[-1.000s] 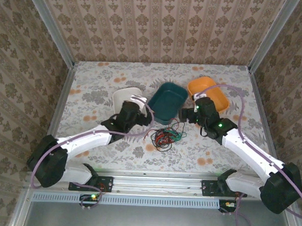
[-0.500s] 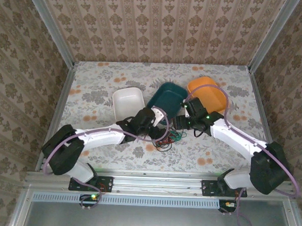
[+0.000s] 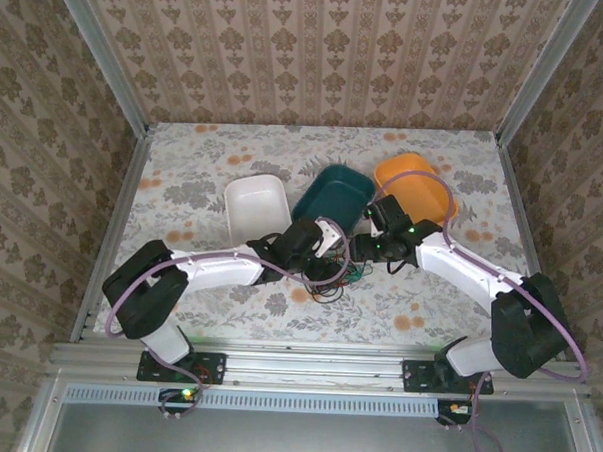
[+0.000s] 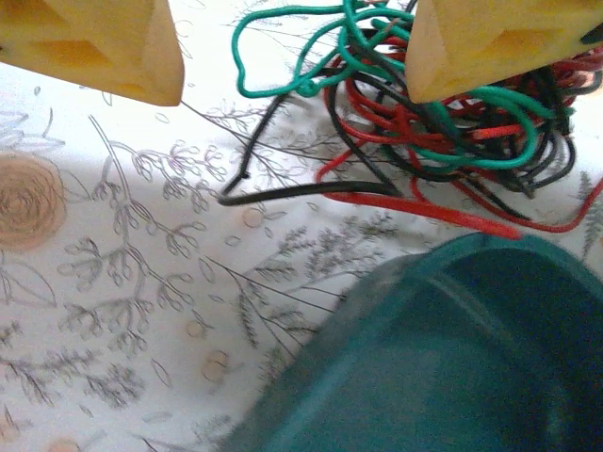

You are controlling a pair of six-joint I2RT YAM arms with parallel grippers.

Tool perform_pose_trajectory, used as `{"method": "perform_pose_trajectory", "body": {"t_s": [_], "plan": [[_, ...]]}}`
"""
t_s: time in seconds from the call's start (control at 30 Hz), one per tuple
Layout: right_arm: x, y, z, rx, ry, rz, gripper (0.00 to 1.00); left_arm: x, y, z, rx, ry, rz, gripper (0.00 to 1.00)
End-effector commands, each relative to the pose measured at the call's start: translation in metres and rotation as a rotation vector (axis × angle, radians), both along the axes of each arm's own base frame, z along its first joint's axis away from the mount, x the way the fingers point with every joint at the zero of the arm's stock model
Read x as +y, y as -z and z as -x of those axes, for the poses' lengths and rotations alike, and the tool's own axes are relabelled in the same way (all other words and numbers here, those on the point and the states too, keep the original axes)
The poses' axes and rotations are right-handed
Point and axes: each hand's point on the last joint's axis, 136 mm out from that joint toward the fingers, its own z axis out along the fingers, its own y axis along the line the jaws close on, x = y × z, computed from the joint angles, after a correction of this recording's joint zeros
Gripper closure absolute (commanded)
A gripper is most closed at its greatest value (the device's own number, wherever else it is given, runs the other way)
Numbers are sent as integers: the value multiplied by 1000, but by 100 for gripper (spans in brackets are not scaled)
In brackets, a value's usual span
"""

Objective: Untangle the cables

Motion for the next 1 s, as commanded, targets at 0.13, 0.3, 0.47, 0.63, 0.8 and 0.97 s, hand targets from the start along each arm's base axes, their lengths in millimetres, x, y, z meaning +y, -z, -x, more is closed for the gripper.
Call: {"method": "perform_pose_trajectory", "body": {"t_s": [0.13,0.3,0.47,0.63,0.8,0.97], "plan": [[-13,31,25,133,48,-38,41,-6,6,-1,6,44,-27,14],[-6,45,27,169,46,-77,50,-6,15,0,22,42,-39,19],[-1,56,25,177,57,-102,57,-6,23,1,37,41,-54,23],[1,62,20,178,72,-109,69,-3,29,1,39,39,-70,26],[-6,64,18,163,99,-85,100,-1,35,2,46,37,-89,32],[-29,47,11,72,182,-6,100,2,46,3,62,34,-110,51]]}}
